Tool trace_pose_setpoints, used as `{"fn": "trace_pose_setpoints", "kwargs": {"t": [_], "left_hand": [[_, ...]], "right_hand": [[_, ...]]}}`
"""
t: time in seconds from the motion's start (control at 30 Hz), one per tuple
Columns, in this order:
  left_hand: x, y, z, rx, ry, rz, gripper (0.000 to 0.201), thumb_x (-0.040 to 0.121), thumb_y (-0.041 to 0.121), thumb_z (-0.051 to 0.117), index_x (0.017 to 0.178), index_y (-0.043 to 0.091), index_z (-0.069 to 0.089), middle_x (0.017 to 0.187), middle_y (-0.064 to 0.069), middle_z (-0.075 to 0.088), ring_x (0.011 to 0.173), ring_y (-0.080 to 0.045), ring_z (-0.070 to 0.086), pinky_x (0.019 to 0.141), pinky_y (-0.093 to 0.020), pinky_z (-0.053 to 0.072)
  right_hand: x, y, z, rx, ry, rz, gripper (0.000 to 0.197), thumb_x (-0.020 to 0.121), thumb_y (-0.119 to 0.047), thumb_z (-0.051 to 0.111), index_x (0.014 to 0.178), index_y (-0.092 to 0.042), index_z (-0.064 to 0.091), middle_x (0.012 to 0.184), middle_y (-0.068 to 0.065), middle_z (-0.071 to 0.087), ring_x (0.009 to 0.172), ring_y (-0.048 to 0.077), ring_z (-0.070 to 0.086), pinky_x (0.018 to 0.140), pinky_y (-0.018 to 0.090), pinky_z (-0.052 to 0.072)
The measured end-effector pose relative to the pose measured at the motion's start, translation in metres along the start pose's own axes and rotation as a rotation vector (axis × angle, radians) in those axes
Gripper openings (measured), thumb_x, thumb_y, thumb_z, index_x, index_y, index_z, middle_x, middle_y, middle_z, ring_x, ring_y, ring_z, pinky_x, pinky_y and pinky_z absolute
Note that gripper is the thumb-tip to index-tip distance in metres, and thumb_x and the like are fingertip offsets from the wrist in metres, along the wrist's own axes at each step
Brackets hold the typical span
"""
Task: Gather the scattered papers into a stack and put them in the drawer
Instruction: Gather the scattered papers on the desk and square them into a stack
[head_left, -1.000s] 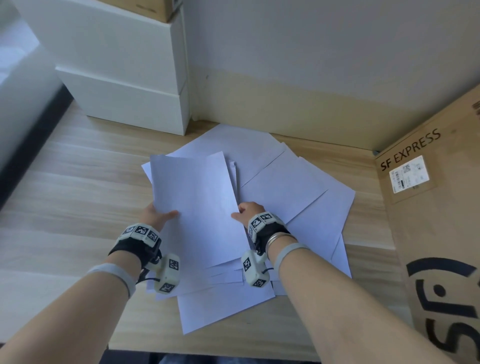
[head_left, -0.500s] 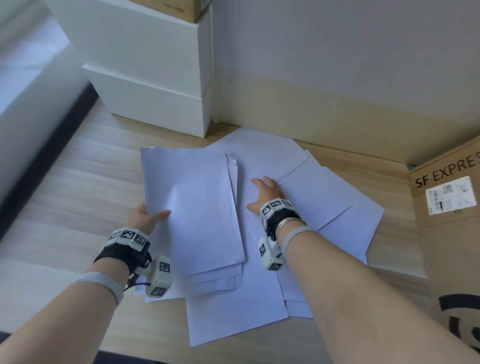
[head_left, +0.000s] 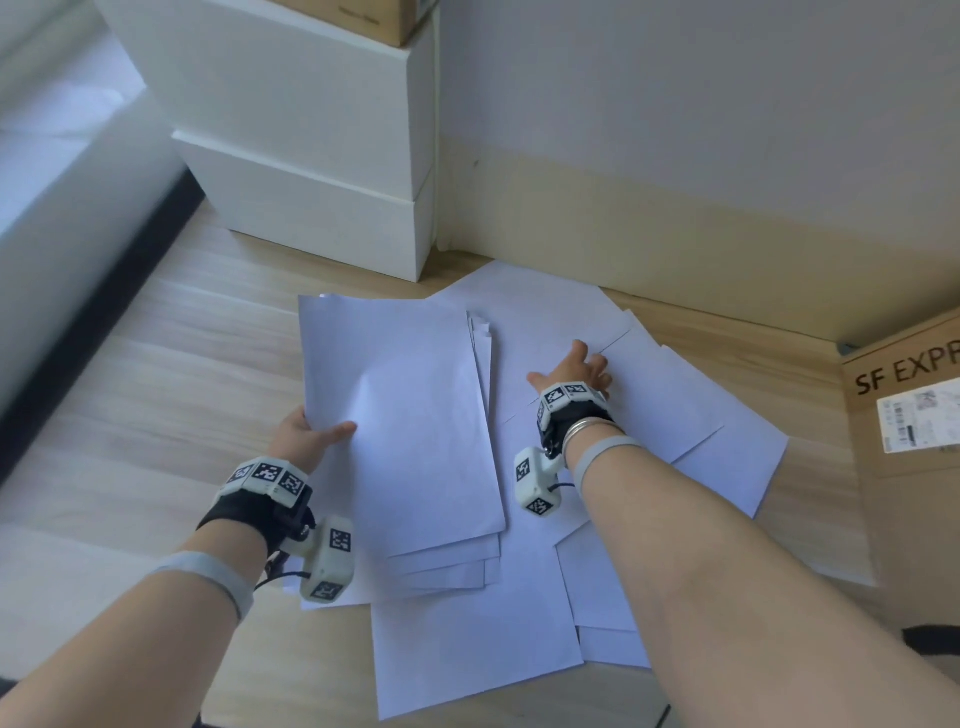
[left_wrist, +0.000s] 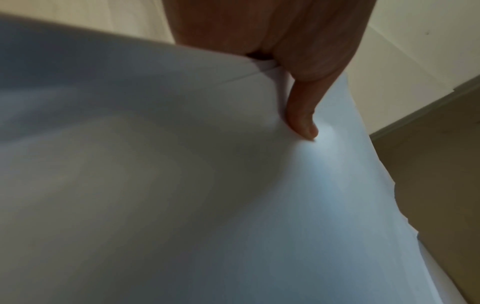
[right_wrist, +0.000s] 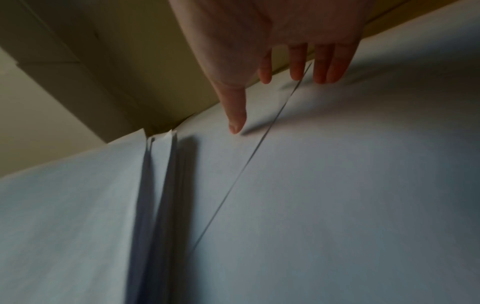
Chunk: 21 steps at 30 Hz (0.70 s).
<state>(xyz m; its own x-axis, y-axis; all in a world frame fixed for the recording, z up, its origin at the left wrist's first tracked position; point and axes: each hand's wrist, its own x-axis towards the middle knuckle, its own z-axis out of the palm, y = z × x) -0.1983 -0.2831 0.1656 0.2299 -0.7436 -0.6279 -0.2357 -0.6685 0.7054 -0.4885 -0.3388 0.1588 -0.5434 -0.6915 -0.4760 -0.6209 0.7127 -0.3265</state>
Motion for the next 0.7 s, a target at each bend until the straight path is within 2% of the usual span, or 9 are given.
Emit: {"fn": "trace_pose_setpoints", "kwargs": {"t": [0.13,0.27,0.33,0.4,0.5,0.57,0.63,0.7], "left_hand": [[0.004,0.009,0.010,0.003,-0.028,0.015,0.042,0.082,0.004,0.066,0.123,-0.002,0.055,0.121,-0.025,0.061,0.094,-0.025,0.055,0.083,-0.037,0.043],[0.007,0.018,0.023,-0.038,-0.066,0.001,0.039,0.081,0.001,0.066,0.119,0.000,0.057,0.108,-0.017,0.061,0.094,-0.026,0.056,0.085,-0.039,0.045],[0.008,0.022,0.028,-0.041,-0.082,-0.009,0.041,0.072,0.008,0.075,0.110,0.007,0.059,0.105,-0.015,0.062,0.095,-0.030,0.059,0.092,-0.047,0.047],[0.010,0.023,0.032,-0.044,-0.093,-0.024,0.045,0.062,0.016,0.075,0.103,0.011,0.059,0.104,-0.016,0.063,0.096,-0.032,0.060,0.097,-0.053,0.046],[0.012,0.024,0.037,-0.037,-0.095,-0.032,0.032,0.076,0.004,0.072,0.104,0.010,0.058,0.103,-0.015,0.062,0.095,-0.030,0.059,0.097,-0.053,0.046],[0.013,0.024,0.038,-0.029,-0.093,-0.033,0.032,0.079,0.004,0.070,0.109,0.008,0.059,0.103,-0.014,0.062,0.095,-0.030,0.059,0.097,-0.052,0.046],[0.012,0.025,0.040,-0.024,-0.092,-0.039,0.045,0.069,0.010,0.076,0.111,0.006,0.060,0.103,-0.014,0.063,0.094,-0.030,0.059,0.095,-0.050,0.047],[0.014,0.023,0.041,-0.024,-0.088,-0.047,0.052,0.057,0.020,0.073,0.106,0.010,0.060,0.102,-0.013,0.063,0.094,-0.030,0.060,0.094,-0.049,0.047]], "right_hand": [[0.029,0.004,-0.028,-0.057,0.031,0.032,0.064,0.083,-0.032,0.065,0.135,-0.013,0.034,0.142,0.011,0.031,0.131,0.034,0.029,0.105,0.045,0.033],[0.058,0.006,-0.052,-0.100,0.051,0.044,0.070,0.082,-0.032,0.067,0.138,-0.010,0.032,0.145,0.010,0.031,0.137,0.032,0.025,0.109,0.045,0.029],[0.071,0.007,-0.056,-0.086,0.071,0.031,0.073,0.080,-0.033,0.071,0.138,-0.009,0.033,0.147,0.009,0.031,0.141,0.030,0.021,0.113,0.044,0.024],[0.082,0.007,-0.059,-0.092,0.087,0.015,0.072,0.077,-0.034,0.073,0.134,-0.008,0.038,0.145,0.009,0.034,0.141,0.029,0.024,0.113,0.044,0.025],[0.092,0.006,-0.061,-0.127,0.080,-0.014,0.076,0.074,-0.036,0.076,0.133,-0.006,0.039,0.143,0.011,0.037,0.138,0.028,0.030,0.112,0.041,0.028],[0.098,0.006,-0.060,-0.146,0.061,-0.002,0.081,0.070,-0.038,0.078,0.133,-0.005,0.038,0.143,0.010,0.037,0.137,0.027,0.033,0.110,0.039,0.031],[0.101,0.007,-0.061,-0.156,0.045,0.017,0.084,0.067,-0.041,0.080,0.131,-0.005,0.038,0.140,0.010,0.038,0.134,0.026,0.037,0.107,0.039,0.035],[0.105,0.007,-0.063,-0.150,0.031,0.029,0.087,0.065,-0.042,0.082,0.132,-0.006,0.037,0.140,0.010,0.038,0.133,0.027,0.040,0.104,0.039,0.038]]}}
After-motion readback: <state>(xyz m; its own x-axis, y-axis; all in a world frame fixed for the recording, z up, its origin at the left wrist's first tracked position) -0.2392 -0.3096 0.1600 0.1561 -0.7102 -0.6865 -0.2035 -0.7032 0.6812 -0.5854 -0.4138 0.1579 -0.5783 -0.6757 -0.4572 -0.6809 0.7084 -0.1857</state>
